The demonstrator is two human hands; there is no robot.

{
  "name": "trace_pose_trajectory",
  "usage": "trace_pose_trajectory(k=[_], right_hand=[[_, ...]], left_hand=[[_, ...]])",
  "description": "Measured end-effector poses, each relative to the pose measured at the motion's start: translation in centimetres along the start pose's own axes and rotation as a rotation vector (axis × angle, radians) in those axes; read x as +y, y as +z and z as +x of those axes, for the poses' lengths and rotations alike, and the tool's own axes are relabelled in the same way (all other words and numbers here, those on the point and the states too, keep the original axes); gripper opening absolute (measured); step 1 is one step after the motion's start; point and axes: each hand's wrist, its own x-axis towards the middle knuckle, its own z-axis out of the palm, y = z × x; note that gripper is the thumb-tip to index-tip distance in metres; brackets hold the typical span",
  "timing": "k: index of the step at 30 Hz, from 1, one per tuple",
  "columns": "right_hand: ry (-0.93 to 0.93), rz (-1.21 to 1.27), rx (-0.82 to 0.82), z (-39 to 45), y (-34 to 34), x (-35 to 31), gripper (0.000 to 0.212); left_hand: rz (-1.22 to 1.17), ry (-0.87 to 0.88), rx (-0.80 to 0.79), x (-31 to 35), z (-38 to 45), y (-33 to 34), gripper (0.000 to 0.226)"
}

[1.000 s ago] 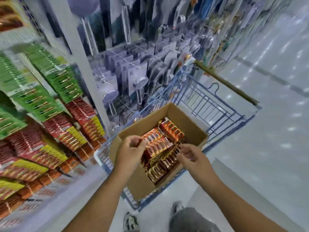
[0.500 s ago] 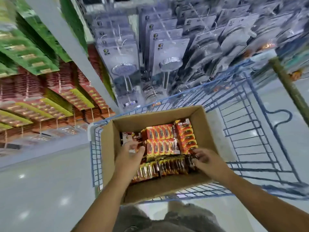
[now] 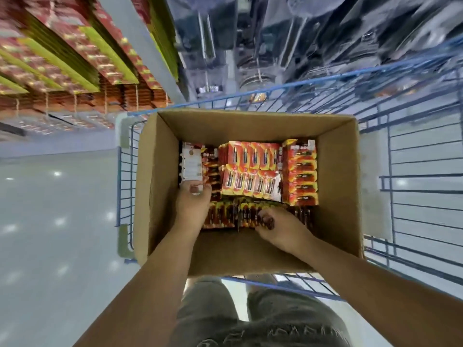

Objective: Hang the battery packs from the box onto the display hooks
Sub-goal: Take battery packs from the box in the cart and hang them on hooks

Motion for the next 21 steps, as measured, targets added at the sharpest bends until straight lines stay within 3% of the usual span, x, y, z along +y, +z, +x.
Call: trace_pose_trajectory(k=[7, 9, 14, 21], right_hand=[[-0.020, 0.032, -0.032, 6.1, 2.9, -0.9, 0.050], [-0.037, 0.041, -0.048, 7.1, 3.7, -1.2, 0.050], [-0.136, -0.068, 0.005, 9.5, 5.6, -0.6, 0.071], [-0.183, -0.146, 0.061, 11.2, 7.0, 0.1, 0.055]], left_hand=[[-0.003, -0.090, 0.114, -1.0, 3.5, 1.8, 0.045], [0.064, -0.043, 0.129, -1.2, 3.9, 2.3, 0.052], [0.229, 0.071, 0.175, -1.6, 4.6, 3.3, 0.064], [0.302, 0.158, 0.156, -2.7, 5.3, 3.9, 0.060]])
